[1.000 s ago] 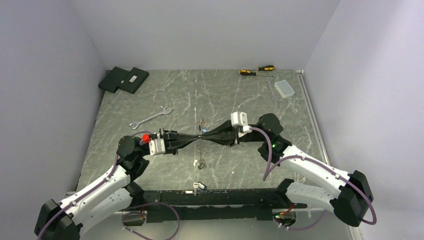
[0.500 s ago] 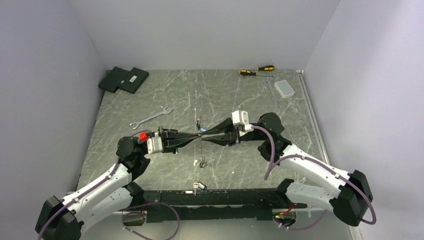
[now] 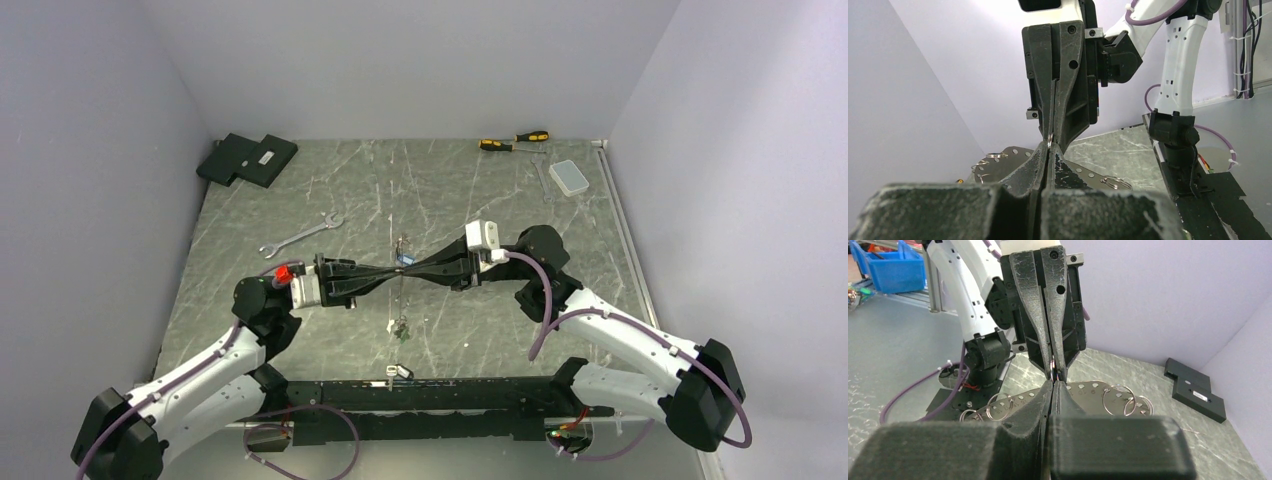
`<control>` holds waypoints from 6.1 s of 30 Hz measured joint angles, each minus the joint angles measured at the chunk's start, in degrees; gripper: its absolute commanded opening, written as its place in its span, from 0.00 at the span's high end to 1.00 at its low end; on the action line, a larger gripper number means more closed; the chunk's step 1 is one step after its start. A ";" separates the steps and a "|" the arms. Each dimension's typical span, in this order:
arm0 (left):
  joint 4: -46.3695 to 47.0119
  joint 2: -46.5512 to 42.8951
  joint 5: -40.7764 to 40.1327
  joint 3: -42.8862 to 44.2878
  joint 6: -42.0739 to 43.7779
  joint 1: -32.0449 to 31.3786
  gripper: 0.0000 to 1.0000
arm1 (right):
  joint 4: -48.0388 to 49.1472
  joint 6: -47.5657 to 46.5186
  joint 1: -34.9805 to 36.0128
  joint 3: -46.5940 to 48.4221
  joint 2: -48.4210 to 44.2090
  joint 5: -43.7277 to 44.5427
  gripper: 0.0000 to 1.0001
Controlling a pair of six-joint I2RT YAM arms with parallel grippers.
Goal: Put the keys on the keyring
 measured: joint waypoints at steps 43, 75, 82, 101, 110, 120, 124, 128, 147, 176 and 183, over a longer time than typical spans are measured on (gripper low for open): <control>-69.85 -2.58 -30.97 14.88 13.27 -0.13 0.47 | -18.14 -48.63 21.00 -10.45 -6.34 65.20 1.00; -89.68 46.16 -7.45 42.75 56.26 6.97 0.51 | -19.58 -29.55 20.94 -18.49 -27.06 88.02 1.00; -95.78 56.81 0.96 49.20 67.30 8.63 0.58 | -20.65 -28.04 20.94 -20.06 -28.61 88.11 1.00; -98.29 73.48 -0.63 61.66 63.65 6.29 0.55 | -20.37 -27.21 20.94 -21.38 -30.60 86.95 1.00; -97.20 73.48 -2.21 61.96 62.49 5.64 0.57 | -20.35 -26.91 20.94 -21.49 -31.21 85.55 1.00; -98.75 73.29 -2.58 63.45 60.96 6.19 0.55 | -20.00 -26.56 20.94 -21.79 -30.32 85.74 1.00; -98.55 73.29 -2.86 63.47 60.63 6.51 0.54 | -19.96 -26.53 20.94 -21.81 -30.34 85.77 1.00; -96.98 73.29 -3.52 63.47 59.69 6.54 0.53 | -19.96 -26.51 20.94 -21.81 -30.25 85.74 1.00; -94.86 75.03 -4.83 64.06 59.95 6.36 0.71 | -19.93 -26.34 20.94 -21.84 -29.16 85.74 1.00; -89.11 64.94 -4.63 57.94 58.95 5.64 1.00 | -19.45 -26.36 20.94 -21.90 -28.46 85.68 1.00; -87.38 60.96 -4.83 56.24 57.96 5.60 0.55 | -19.47 -26.34 20.94 -21.90 -28.46 85.55 1.00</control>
